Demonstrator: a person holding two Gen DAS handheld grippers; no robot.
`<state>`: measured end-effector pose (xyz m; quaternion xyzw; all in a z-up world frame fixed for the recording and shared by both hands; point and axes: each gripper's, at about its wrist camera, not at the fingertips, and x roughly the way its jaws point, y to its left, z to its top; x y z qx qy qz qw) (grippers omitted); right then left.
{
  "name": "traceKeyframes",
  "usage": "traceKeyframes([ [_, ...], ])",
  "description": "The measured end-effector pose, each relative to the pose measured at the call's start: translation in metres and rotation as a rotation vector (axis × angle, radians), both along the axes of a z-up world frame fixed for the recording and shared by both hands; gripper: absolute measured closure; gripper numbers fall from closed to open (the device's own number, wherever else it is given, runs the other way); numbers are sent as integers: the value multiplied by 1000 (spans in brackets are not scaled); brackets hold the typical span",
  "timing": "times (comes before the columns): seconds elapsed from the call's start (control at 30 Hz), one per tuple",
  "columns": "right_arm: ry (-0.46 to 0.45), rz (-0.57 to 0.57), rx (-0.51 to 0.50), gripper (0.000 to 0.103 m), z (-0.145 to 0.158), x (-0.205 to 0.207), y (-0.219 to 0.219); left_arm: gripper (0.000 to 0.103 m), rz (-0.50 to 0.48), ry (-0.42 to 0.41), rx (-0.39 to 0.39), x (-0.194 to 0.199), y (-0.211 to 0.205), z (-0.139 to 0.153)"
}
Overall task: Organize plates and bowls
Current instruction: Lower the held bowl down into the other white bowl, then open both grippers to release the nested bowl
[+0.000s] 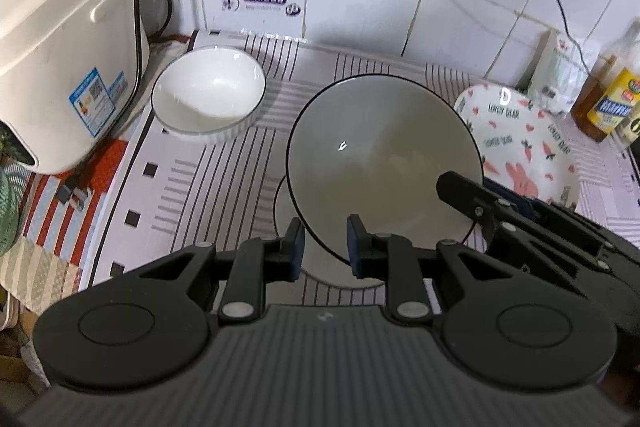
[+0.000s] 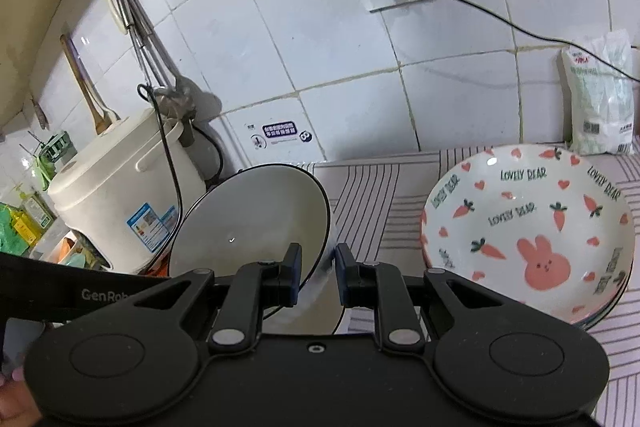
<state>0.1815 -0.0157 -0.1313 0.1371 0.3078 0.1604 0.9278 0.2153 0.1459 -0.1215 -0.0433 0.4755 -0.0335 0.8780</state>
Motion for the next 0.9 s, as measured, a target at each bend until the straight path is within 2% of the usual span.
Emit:
traceKeyframes([
  [0.33, -12, 17, -56, 81, -10, -8, 13, 83, -21, 61, 19, 4, 3, -10],
  [0.5, -12, 27, -116, 82, -17, -9, 19, 82, -33, 84, 19, 7, 4, -15],
  [0.77, -18, 34, -161, 82, -23, -9, 23, 81, -33, 124, 56, 13, -1, -21],
  [0.9, -17, 31, -195, 82, -24, -5, 28, 79, -25, 162, 42, 19, -1, -24],
])
